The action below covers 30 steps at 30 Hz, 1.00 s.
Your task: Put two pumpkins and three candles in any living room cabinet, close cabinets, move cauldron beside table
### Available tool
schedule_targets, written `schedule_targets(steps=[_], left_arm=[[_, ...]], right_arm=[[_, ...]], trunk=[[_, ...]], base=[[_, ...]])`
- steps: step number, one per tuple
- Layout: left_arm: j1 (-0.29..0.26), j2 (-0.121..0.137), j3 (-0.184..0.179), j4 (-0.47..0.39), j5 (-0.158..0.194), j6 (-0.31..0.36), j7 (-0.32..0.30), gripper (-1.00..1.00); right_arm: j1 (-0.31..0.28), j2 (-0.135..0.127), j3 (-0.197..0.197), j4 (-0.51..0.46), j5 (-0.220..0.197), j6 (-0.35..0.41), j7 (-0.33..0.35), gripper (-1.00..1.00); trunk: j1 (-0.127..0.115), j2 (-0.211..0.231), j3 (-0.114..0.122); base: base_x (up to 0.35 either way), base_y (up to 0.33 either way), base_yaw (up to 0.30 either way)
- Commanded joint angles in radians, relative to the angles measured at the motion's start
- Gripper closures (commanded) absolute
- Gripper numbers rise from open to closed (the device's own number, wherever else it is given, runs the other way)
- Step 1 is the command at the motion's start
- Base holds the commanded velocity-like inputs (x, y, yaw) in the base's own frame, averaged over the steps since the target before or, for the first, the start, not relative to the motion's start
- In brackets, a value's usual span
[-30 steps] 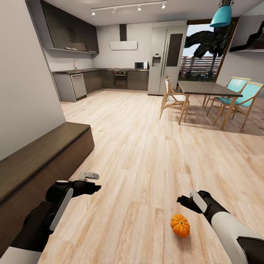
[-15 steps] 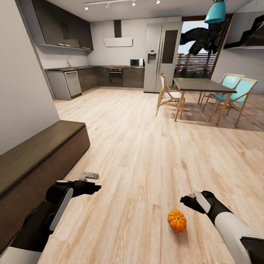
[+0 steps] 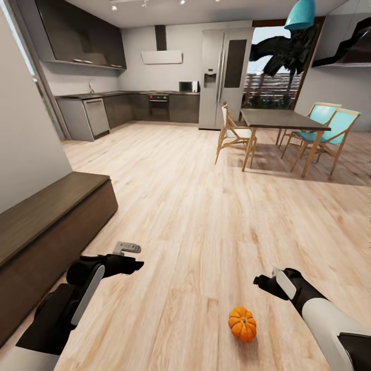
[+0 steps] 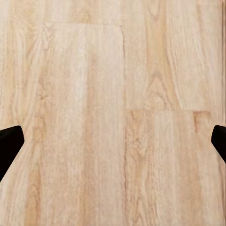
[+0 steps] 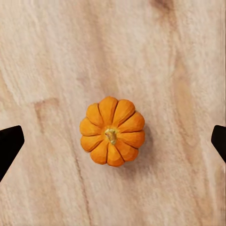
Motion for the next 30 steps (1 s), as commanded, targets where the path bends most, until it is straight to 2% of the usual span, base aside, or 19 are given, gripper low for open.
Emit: schedule_targets(steps=[1, 13, 23, 30], left_arm=[[-0.001, 0.001, -0.002, -0.001, 0.003, 0.004, 0.000, -1.00], [-0.001, 0.002, -0.002, -0.002, 0.003, 0.004, 0.000, -1.00], [0.000, 0.002, 0.000, -0.048, 0.004, 0.012, -0.001, -1.00], [0.000, 0.002, 0.004, -0.058, 0.008, 0.021, -0.001, -1.00]], right_arm=[[0.000, 0.001, -0.003, -0.002, -0.011, 0.004, -0.008, -1.00], [0.002, 0.004, -0.003, -0.003, -0.011, 0.002, -0.007, -1.00], [0.001, 0.004, -0.003, -0.004, -0.009, 0.000, -0.008, -1.00], [0.000, 0.003, -0.003, -0.003, -0.010, 0.004, -0.007, -1.00]], trunk=[[0.000, 0.000, -0.001], [0.000, 0.000, -0.001], [0.000, 0.000, -0.001], [0.027, -0.049, -0.023]], base=[[0.124, -0.145, -0.177], [0.096, -0.030, -0.064], [0.011, -0.001, -0.001], [0.000, 0.000, 0.000]])
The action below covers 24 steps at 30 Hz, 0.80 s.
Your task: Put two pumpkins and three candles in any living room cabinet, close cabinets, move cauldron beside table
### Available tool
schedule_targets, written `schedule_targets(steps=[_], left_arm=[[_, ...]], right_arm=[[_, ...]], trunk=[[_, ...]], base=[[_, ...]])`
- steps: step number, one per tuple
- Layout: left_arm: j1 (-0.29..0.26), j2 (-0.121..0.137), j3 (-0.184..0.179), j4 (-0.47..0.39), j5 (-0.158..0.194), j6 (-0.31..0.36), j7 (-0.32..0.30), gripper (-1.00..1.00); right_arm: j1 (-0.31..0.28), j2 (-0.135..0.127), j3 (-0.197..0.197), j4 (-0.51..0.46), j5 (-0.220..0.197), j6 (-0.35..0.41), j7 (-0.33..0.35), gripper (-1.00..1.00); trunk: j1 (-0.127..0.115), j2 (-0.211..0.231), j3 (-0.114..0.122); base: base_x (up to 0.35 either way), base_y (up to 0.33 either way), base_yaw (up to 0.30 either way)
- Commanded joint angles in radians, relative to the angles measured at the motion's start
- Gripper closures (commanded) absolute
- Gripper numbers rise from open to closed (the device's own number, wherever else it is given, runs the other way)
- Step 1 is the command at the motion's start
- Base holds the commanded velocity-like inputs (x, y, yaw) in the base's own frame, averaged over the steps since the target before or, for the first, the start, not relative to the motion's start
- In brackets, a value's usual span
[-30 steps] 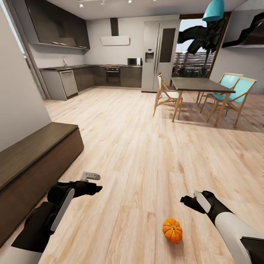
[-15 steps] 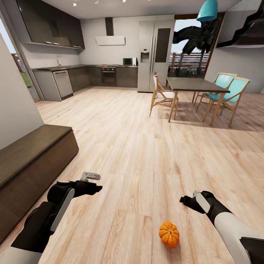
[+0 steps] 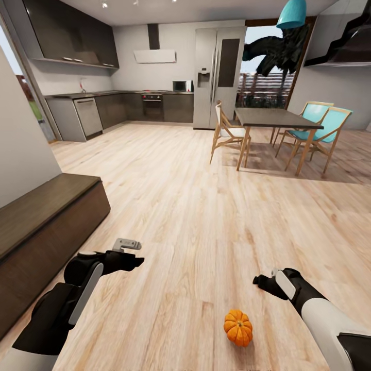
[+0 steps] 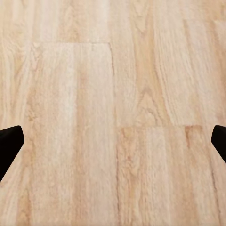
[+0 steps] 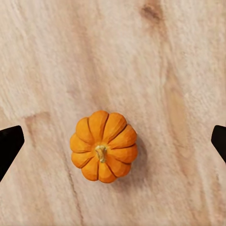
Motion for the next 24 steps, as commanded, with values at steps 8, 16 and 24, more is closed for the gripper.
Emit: schedule_targets(steps=[8, 16, 24], left_arm=[[-0.001, 0.001, 0.002, -0.004, 0.006, 0.006, 0.000, -1.00], [-0.001, 0.002, 0.004, -0.008, 0.007, 0.007, 0.000, -1.00], [-0.001, 0.002, 0.003, -0.009, 0.007, 0.007, 0.000, -1.00]], right_arm=[[0.000, 0.005, -0.002, -0.004, -0.011, 0.001, 0.008, -1.00], [0.000, 0.012, 0.003, -0.005, -0.008, -0.002, 0.037, -1.00], [0.000, 0.015, 0.003, -0.007, -0.009, -0.004, 0.037, -1.00]], trunk=[[0.031, -0.057, -0.026], [0.061, -0.113, -0.051], [0.082, -0.149, -0.078]], base=[[0.000, 0.000, 0.000], [0.000, 0.000, 0.000], [0.000, 0.000, 0.000]])
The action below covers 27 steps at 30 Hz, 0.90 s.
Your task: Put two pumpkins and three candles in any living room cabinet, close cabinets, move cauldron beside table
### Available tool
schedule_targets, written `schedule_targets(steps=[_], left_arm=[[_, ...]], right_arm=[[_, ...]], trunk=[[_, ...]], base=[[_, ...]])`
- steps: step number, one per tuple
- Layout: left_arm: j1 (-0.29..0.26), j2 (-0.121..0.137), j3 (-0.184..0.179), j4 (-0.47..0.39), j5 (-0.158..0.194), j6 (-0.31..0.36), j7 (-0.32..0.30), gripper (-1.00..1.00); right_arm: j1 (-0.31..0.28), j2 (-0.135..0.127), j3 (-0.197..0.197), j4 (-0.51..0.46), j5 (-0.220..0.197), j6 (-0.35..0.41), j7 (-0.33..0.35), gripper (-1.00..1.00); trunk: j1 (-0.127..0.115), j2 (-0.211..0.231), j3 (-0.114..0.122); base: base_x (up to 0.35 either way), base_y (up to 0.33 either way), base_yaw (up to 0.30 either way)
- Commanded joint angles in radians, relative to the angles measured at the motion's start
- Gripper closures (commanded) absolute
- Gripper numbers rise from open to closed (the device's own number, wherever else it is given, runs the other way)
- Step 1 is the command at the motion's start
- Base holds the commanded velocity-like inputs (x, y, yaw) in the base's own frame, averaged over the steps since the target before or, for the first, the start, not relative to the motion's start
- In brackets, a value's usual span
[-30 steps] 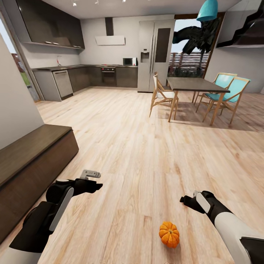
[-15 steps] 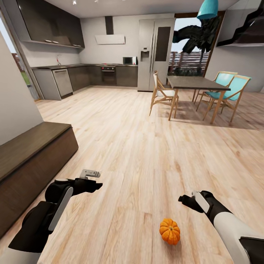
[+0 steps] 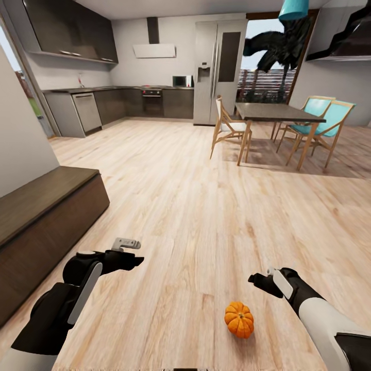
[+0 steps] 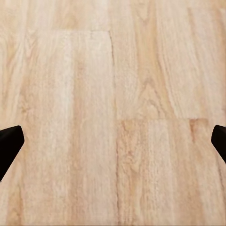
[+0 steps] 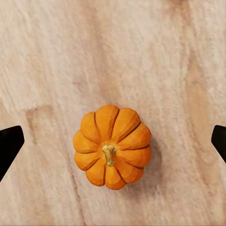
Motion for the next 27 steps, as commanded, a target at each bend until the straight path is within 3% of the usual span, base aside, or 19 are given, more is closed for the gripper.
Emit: schedule_targets(steps=[1, 13, 27], left_arm=[[-0.001, 0.001, -0.001, -0.002, 0.001, 0.004, -0.001, -1.00], [-0.001, 0.002, 0.001, -0.061, 0.003, 0.005, -0.006, -1.00], [-0.001, 0.002, -0.001, -0.068, 0.003, 0.005, -0.007, -1.00]], right_arm=[[0.000, 0.001, -0.003, -0.002, -0.010, 0.003, -0.008, -1.00], [0.000, 0.003, 0.001, -0.002, -0.011, -0.008, -0.007, -1.00], [-0.001, 0.028, 0.007, -0.001, -0.008, -0.009, -0.007, -1.00]], trunk=[[0.000, -0.001, -0.005], [0.006, -0.003, -0.051], [0.012, -0.007, -0.105]], base=[[0.000, 0.000, 0.000], [0.000, 0.000, 0.000], [0.000, 0.000, 0.000]])
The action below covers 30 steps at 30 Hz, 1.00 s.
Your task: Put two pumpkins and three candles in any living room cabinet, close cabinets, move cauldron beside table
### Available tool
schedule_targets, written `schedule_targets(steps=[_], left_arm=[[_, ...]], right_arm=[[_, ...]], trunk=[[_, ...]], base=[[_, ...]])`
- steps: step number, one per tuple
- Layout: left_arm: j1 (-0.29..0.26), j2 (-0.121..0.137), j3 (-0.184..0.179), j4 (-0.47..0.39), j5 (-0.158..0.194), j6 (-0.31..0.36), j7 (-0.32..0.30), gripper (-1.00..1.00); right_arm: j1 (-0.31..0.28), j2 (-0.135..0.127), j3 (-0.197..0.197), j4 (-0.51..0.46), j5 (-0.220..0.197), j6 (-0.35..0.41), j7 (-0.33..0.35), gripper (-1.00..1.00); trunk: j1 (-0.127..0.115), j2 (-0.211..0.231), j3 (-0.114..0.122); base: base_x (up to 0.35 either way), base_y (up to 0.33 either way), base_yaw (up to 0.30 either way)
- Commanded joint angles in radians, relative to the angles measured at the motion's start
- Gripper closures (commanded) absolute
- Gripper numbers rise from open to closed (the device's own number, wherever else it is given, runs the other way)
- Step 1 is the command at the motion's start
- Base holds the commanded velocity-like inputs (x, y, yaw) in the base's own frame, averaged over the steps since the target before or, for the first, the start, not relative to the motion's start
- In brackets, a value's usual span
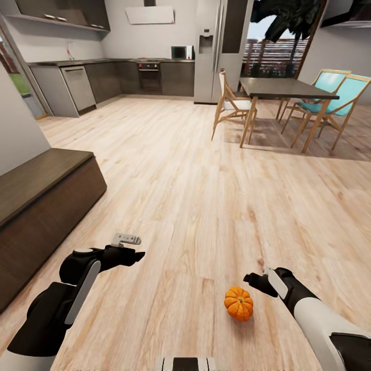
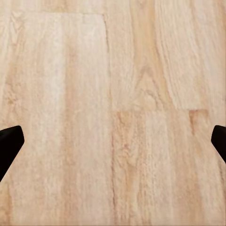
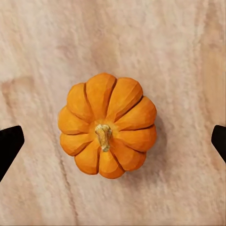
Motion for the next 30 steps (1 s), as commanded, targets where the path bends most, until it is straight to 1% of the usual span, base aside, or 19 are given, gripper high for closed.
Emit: schedule_targets(steps=[1, 3, 6, 9, 16, 21, 28, 30], left_arm=[[-0.001, 0.001, 0.000, -0.001, 0.002, 0.004, 0.000, -1.00], [-0.001, 0.001, 0.000, -0.001, 0.002, 0.004, -0.001, -1.00], [-0.001, 0.000, 0.000, -0.001, 0.002, 0.004, -0.001, -1.00], [-0.001, 0.000, -0.002, -0.001, 0.002, 0.004, 0.000, -1.00], [-0.001, -0.001, -0.005, -0.001, 0.002, 0.004, 0.000, -1.00], [-0.001, -0.001, -0.004, -0.001, 0.002, 0.004, 0.000, -1.00], [-0.001, -0.001, -0.005, -0.001, 0.002, 0.004, 0.000, -1.00], [-0.001, -0.001, -0.005, -0.001, 0.002, 0.004, 0.000, -1.00]], right_arm=[[0.000, 0.011, -0.003, -0.002, -0.007, 0.004, -0.010, -1.00], [-0.001, 0.021, -0.002, -0.001, -0.004, -0.001, -0.013, -1.00], [-0.005, 0.043, -0.002, 0.000, 0.001, -0.013, -0.020, -1.00], [-0.008, 0.053, -0.001, 0.001, 0.003, -0.017, -0.023, -1.00], [-0.032, 0.053, -0.001, 0.011, 0.004, -0.019, -0.026, -1.00], [-0.035, 0.055, -0.001, 0.013, 0.004, -0.020, -0.026, -1.00], [-0.036, 0.053, -0.001, 0.014, 0.004, -0.020, -0.026, -1.00], [-0.036, 0.052, -0.001, 0.014, 0.004, -0.020, -0.026, -1.00]], trunk=[[0.000, -0.001, -0.005], [0.001, -0.001, -0.013], [0.002, -0.002, -0.024], [0.004, -0.002, -0.036], [0.007, -0.004, -0.063], [0.009, -0.005, -0.082], [0.012, -0.007, -0.109], [0.012, -0.007, -0.109]], base=[[0.000, 0.000, 0.000], [0.000, 0.000, 0.000], [0.000, 0.000, 0.000], [0.000, 0.000, 0.000], [0.000, 0.000, 0.000], [0.000, 0.000, 0.000], [0.000, 0.000, 0.000], [0.000, 0.000, 0.000]])
